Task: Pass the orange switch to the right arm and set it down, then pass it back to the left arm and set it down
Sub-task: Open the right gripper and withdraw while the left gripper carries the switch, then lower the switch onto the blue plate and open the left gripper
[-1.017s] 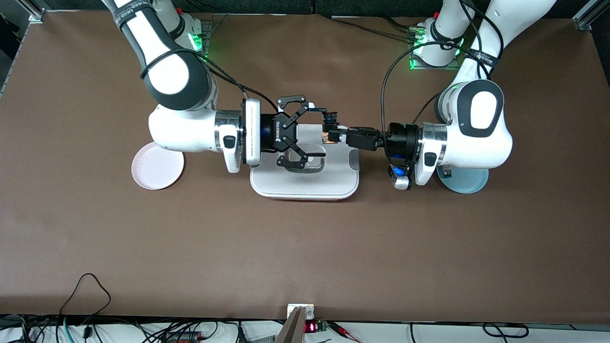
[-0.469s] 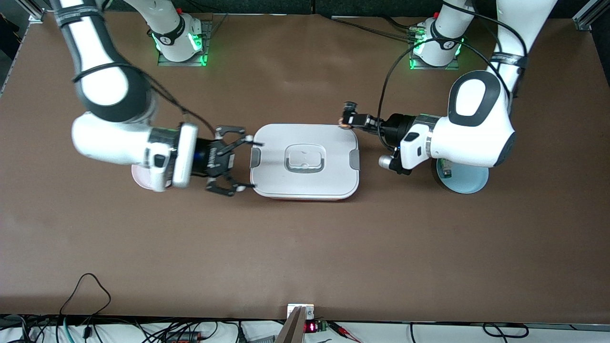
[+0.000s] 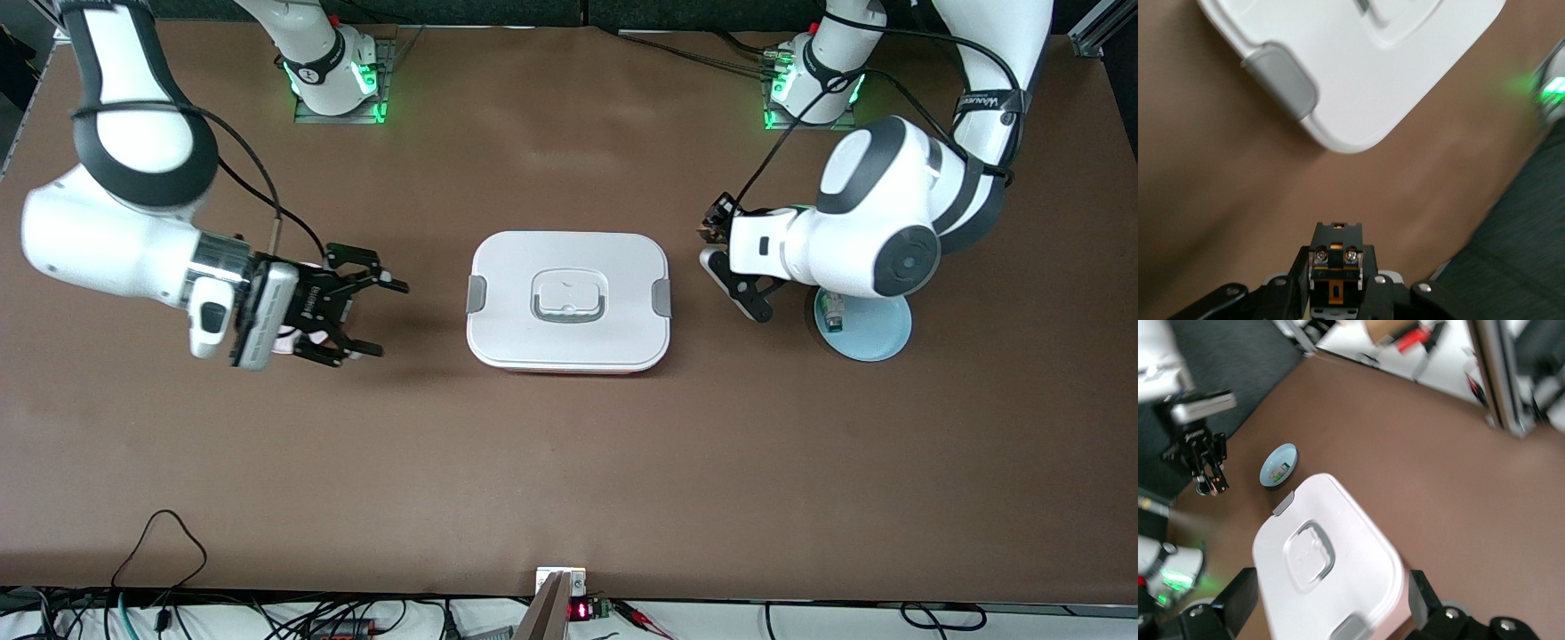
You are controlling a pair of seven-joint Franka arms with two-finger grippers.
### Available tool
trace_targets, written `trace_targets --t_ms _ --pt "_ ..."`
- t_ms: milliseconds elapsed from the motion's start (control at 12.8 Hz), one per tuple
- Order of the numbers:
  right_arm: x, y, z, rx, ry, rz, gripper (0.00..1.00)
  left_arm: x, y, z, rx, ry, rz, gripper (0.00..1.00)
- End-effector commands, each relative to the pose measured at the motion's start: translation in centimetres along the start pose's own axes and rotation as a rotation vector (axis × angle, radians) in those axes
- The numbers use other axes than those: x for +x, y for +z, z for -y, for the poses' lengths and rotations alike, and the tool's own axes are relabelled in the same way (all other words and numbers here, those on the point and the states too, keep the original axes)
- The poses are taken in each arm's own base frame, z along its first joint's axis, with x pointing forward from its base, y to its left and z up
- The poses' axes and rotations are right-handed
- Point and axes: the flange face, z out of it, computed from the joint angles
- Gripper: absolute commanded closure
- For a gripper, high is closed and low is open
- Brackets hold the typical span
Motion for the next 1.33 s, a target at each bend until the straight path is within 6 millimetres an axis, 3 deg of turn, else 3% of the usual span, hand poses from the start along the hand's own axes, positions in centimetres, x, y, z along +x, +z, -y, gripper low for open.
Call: trace_targets --t_ms 0,156,391,548,782,939,1252 --pt "-1.4 -2.5 1.5 -0.132 0.3 0.135 0.0 -1.6 -0.9 1.1 0.121 0.203 0.087 0.99" --pt "-2.3 -3.4 2.4 -0.258 0.493 0.267 0.0 -2.6 -1.0 3.1 0.182 0.333 0.15 0.99" --pt "-2.5 -5.4 4.3 -0.432 0.681 0.36 0.0 -5.4 -1.5 7.9 0.188 0.469 0.195 0.99" --pt "-3.1 -7.9 5.0 -0.642 0.621 0.424 0.0 -7.9 -1.2 11.6 0.19 0.544 0.21 0.99" --pt "-3.3 -11.4 6.3 -0.762 0.591 0.445 0.0 -10.8 0.4 16.4 0.254 0.679 0.243 0.99" --pt "-3.9 -13.9 4.1 -0.897 0.591 0.445 0.0 -12.9 2.9 19.2 0.274 0.699 0.215 1.0" --pt "-5.6 -21.8 -1.9 -1.01 0.667 0.298 0.0 -15.6 6.9 22.8 0.367 0.706 0.202 1.0"
